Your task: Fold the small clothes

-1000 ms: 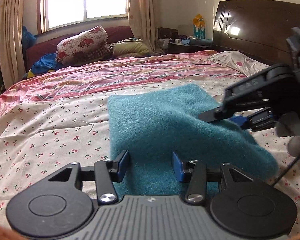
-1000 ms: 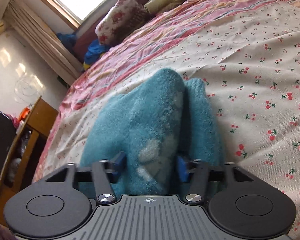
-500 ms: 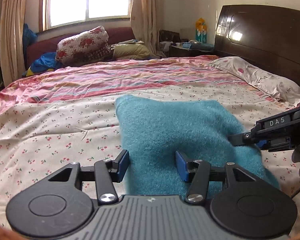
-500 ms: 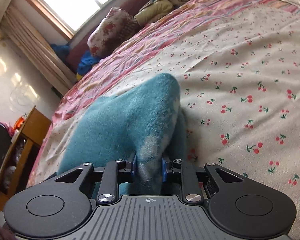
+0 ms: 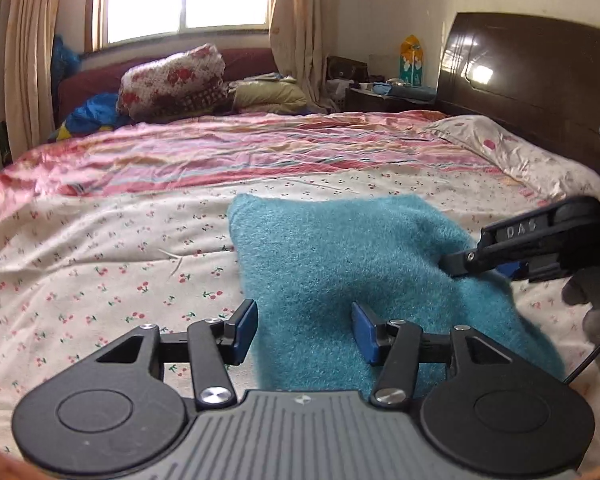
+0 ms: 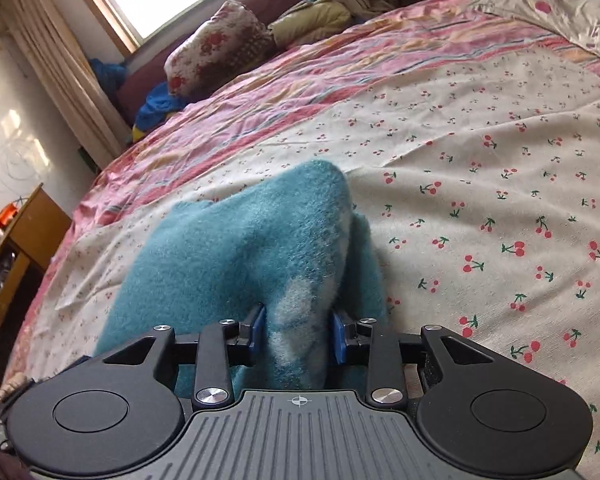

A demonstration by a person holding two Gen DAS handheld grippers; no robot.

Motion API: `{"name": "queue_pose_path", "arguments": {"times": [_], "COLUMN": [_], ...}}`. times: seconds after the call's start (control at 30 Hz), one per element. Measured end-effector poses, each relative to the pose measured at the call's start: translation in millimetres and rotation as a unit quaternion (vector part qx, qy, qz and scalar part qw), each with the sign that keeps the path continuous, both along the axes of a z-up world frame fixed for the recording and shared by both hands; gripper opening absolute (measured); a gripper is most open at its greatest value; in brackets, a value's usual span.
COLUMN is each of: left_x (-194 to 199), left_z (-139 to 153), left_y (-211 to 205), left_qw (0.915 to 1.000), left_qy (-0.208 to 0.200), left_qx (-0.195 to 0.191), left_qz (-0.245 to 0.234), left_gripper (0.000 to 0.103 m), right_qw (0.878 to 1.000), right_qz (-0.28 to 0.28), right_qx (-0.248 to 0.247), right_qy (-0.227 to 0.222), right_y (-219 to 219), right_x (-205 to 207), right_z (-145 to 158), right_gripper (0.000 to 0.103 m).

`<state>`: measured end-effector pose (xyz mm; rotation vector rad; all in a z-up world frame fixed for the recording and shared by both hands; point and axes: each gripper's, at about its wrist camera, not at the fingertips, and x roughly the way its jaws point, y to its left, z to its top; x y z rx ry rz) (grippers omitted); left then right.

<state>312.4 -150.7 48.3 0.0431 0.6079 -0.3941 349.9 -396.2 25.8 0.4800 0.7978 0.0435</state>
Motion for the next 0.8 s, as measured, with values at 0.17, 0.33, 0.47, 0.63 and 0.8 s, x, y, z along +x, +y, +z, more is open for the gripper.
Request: {"name": "queue_pose_path", "arguments": {"times": [0.17, 0.33, 0.47, 0.63, 0.8], "left_x": [-4.6, -9.4, -10.2, -11.4, -14.3], "left_z": [10.5, 5.0, 2.6, 2.5, 7.9], "left_y": [16.8, 32.7, 33.6, 25.4, 24.4], "left_qw": [0.9998, 0.9998, 0.9996, 0.9998, 1.0000], "left_qy": [0.001, 0.005, 0.009, 0.009, 0.004], "left_qx": [-0.012, -0.006, -0.012, 0.000, -0.006], "left_qz": [0.016, 0.019, 0.024, 0.017, 0.003], "left_gripper": [0.057, 0.057, 0.057, 0.057, 0.058], "right_qw": [0.998, 0.998, 0.998, 0.998, 0.998], "right_qz": [0.022, 0.049, 0.041, 0.052, 0.044], "right_qx": [-0.054, -0.031, -0.020, -0.020, -0.036], "right_qy": [-0.025, -0.038, -0.032, 0.004, 0.007], "right_y": [17.3, 14.0, 12.3, 19.3, 7.2], "right_x": [-16.6, -63.9, -77.5, -62.5, -52.3], "right_z": [20.1, 25.9, 17.6, 5.6, 9.6], "right_gripper": [0.035, 0.054, 0.058, 0.022, 0.016]}}
